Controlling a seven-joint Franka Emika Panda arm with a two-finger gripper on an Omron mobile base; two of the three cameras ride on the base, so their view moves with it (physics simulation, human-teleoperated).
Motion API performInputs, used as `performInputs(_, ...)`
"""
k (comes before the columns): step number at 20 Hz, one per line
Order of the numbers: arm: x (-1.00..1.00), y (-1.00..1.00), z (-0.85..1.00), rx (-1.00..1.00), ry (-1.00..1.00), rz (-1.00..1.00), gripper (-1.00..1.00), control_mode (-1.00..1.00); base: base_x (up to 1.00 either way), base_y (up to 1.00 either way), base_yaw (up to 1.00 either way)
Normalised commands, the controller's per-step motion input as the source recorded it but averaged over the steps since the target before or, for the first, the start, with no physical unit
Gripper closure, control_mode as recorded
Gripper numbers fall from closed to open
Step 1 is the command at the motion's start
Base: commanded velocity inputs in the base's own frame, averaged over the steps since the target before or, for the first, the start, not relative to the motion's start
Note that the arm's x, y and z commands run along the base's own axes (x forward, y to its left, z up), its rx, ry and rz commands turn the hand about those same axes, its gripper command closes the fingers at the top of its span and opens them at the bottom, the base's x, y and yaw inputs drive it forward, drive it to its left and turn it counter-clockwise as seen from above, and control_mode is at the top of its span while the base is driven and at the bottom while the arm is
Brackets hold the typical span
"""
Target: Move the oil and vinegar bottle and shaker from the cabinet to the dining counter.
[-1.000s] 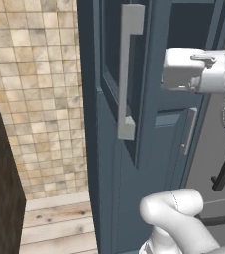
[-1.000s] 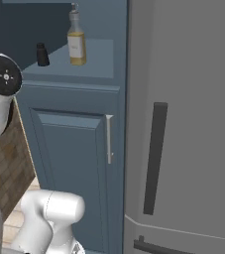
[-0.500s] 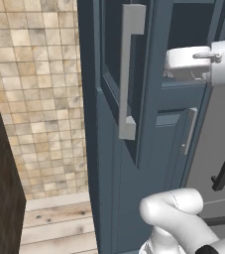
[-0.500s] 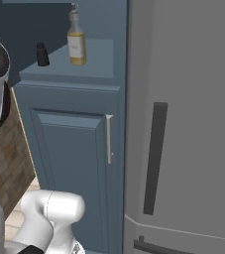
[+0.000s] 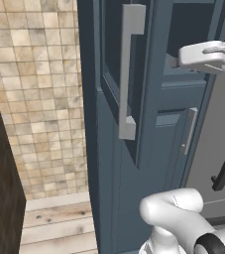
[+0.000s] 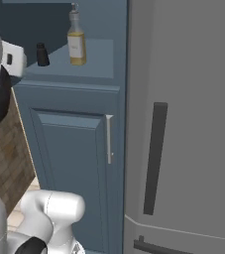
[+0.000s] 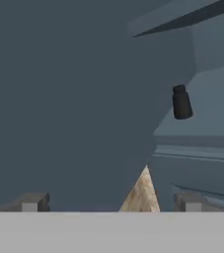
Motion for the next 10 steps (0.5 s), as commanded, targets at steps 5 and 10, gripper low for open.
performInputs(5,0.31,-0.41,0.04,-0.15,0.0,-0.3,-1.0,-1.0,0.0,0.0,0.0)
performInputs(10,0.26,-0.43,-0.09,-0.16,0.0,-0.29,-1.0,-1.0,0.0,0.0,0.0)
